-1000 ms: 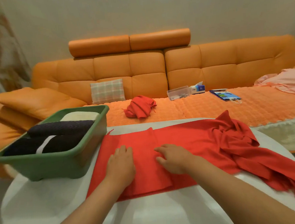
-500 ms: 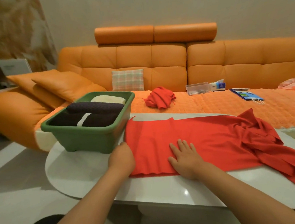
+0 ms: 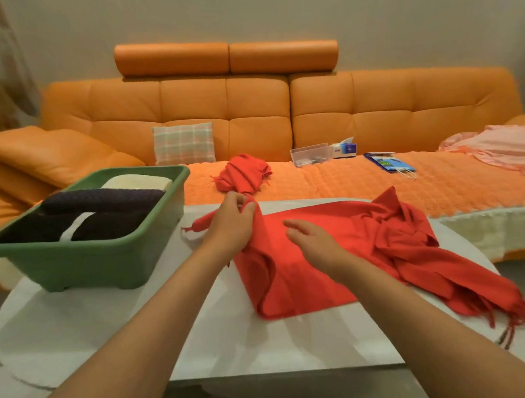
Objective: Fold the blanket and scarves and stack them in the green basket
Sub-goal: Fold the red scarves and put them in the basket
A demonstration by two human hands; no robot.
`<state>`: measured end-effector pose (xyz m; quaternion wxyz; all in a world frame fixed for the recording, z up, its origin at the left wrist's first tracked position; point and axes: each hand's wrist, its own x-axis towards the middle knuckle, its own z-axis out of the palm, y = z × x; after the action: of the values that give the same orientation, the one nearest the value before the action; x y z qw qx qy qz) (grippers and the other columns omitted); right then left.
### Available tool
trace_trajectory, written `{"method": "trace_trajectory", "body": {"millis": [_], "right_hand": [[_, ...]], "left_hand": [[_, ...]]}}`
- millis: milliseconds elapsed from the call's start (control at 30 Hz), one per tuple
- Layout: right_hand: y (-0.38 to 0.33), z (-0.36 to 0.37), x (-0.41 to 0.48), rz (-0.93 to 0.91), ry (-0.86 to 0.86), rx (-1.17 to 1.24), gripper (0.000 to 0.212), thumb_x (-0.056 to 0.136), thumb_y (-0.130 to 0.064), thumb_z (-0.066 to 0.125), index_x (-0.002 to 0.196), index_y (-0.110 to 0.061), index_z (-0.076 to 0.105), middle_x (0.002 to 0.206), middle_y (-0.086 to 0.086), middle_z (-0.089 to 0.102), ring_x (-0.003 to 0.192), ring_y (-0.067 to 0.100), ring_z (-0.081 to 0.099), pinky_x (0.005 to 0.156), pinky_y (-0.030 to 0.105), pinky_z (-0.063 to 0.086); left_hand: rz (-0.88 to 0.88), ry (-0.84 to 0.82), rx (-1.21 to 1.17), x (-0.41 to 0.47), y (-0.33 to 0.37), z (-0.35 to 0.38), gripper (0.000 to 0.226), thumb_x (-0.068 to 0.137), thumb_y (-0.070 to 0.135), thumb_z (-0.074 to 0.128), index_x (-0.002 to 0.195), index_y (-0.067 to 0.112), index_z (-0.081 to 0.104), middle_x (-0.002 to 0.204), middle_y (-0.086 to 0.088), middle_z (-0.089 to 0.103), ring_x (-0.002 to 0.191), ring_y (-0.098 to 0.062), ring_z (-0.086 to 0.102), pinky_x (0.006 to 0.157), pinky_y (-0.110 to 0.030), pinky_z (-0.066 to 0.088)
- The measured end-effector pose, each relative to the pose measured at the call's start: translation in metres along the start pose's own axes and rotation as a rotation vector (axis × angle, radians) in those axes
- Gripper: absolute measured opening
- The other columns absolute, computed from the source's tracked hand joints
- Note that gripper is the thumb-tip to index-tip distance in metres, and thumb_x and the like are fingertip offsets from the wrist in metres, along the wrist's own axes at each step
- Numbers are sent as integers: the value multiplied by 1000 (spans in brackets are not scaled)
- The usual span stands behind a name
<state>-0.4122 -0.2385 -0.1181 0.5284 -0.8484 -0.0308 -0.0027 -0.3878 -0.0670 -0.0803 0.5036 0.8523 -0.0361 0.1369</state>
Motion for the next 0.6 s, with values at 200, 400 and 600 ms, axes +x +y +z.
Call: {"method": "trace_trajectory", "body": {"millis": [200,400,600], "right_hand": [[16,-83,-2,220,85,419,34,103,-35,38,128,-24,58,113,3,71,83,24,69,63,31,48],[48,-115,-2,316,219,-95,48,102,-45,39,116,-8,66,107,13,66,102,34,63,86,42,48],[75,-114,-8,295,219,-542,53,84,-31,65,132,-11,55,134,13,59,124,31,55,97,35,45]], "left_hand": [[57,-192,-68,18,48,85,10,96,28,59,102,20,57,102,-1,61,93,-18,57,81,-32,46],[-75,-642,-184,-13,56,146,12,104,23,43,104,16,53,101,-4,63,74,-22,65,62,-28,51],[366,-419,265,-26,-3,128,14,91,26,61,105,23,63,108,5,65,99,-13,58,91,-28,45]]}}
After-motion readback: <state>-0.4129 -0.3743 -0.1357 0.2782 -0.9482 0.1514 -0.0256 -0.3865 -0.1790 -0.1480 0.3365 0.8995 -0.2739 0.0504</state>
